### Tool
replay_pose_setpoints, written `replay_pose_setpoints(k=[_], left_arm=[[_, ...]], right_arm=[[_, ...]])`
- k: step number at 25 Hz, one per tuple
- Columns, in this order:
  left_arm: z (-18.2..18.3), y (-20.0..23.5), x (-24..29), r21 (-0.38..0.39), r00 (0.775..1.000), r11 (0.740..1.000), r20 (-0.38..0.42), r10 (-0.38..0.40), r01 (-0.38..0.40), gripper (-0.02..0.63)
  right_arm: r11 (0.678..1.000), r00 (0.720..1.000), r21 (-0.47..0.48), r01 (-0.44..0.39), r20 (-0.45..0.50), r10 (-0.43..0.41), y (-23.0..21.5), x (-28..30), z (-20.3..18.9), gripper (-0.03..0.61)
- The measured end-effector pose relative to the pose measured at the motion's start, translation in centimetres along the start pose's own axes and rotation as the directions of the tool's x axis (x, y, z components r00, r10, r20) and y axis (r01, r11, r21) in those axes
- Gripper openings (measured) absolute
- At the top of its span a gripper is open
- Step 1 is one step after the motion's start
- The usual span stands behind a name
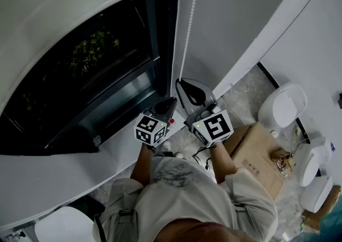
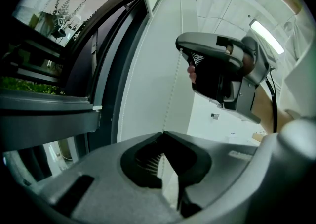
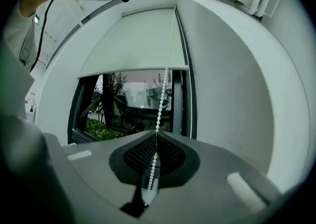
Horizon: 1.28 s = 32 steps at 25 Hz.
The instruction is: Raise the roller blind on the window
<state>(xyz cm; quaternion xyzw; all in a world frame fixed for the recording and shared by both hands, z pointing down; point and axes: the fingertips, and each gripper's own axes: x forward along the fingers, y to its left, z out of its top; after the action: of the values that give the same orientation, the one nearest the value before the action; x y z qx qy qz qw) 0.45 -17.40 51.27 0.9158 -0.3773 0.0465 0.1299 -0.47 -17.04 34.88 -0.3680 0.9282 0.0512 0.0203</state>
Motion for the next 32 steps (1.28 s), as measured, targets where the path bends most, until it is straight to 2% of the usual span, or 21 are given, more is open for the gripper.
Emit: replay_pose_setpoints(k=[8,13,15,17,22,32], left_arm=[[-1.7,0.0,0.1,0.003,1.0,1.0,-0.022,-0.001,0.001,0.011],[-1.6,-0.1,-0.6,0.033,1.0,0.999,-0.025,0.012,-0.011,0.016],[-0.9,-0.4,-1.2,0.035,1.0,0.999,-0.019,0.003,-0.003,0.041],[0.5,-0.8,-1.8,0.037,1.0,0.999,0.006,-0.01,0.01,0.061],[6.3,-1.3,-4.0,0.06,0.992,0.998,0.125,-0.029,0.022,0.071],[17.6,-3.3,-6.8,0.202,0.957,0.979,0.276,-0.087,0.031,0.08]], right_arm=[[1.0,1.0,0.016,0.002,-0.021,-0.002,0.5,-0.5,-1.5,0.011],[1.0,1.0,0.016,0.003,-0.019,-0.002,0.6,-0.6,-1.5,0.012],[1.0,1.0,0.016,0.002,-0.016,-0.002,0.7,-0.5,-1.4,0.012],[1.0,1.0,0.014,0.003,-0.015,-0.002,0.6,-0.5,-1.4,0.012],[1.0,1.0,0.016,0.011,-0.013,-0.011,0.6,-0.3,-1.5,0.012],[1.0,1.0,0.017,0.021,-0.02,-0.021,0.5,-0.1,-1.5,0.012]])
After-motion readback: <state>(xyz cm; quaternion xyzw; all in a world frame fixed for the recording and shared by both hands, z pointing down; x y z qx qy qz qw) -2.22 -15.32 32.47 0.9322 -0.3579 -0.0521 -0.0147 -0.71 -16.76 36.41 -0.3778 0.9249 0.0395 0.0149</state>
